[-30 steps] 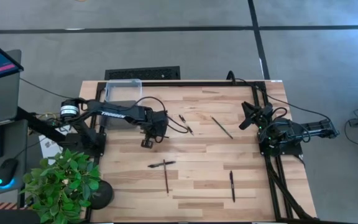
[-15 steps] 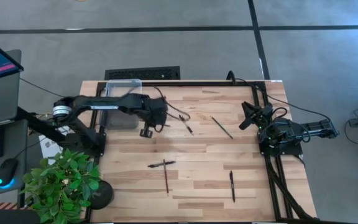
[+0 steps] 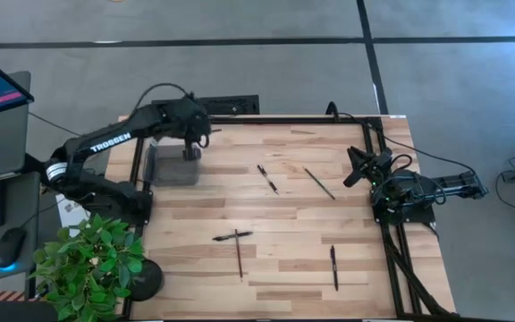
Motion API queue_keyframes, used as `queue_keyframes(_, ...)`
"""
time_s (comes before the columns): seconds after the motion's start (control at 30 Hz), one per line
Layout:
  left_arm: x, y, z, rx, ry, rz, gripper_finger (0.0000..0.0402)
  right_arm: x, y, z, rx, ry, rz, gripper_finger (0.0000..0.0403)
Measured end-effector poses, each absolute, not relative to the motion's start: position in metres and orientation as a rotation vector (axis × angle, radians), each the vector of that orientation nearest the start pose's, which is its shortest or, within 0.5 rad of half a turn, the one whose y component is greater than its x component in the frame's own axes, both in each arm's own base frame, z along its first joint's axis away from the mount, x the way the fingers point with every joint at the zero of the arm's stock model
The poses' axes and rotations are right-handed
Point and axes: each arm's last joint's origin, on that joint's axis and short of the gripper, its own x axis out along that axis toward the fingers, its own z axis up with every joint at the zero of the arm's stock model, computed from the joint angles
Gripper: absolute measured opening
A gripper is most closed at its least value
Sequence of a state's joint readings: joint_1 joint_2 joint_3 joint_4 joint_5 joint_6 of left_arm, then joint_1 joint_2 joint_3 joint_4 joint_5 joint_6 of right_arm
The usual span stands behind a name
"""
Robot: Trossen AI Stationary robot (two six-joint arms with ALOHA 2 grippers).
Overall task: Sort pens & pencils
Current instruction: Put the black pencil into the white bin
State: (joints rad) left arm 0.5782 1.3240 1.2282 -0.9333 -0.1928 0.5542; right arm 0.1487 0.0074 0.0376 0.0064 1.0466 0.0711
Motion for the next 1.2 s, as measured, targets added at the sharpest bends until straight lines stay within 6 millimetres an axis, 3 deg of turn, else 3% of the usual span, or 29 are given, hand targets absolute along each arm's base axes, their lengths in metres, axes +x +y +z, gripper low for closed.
queue_keyframes(0.3, 0.196, 0.191, 0.291, 0.120, 1.305, 0.596, 0.0006, 0.084, -0.013, 0.176, 0.088, -0.064, -0.897, 0.0082)
queue_keyframes(0.7, 0.196, 0.227, 0.242, -0.069, 1.481, 0.640, 0.0006, 0.084, -0.013, 0.176, 0.088, -0.064, -0.896, 0.0082)
queue_keyframes(1.2, 0.161, 0.251, 0.230, -0.196, 1.490, 0.752, 0.0006, 0.084, -0.013, 0.176, 0.087, -0.063, -0.896, 0.0082)
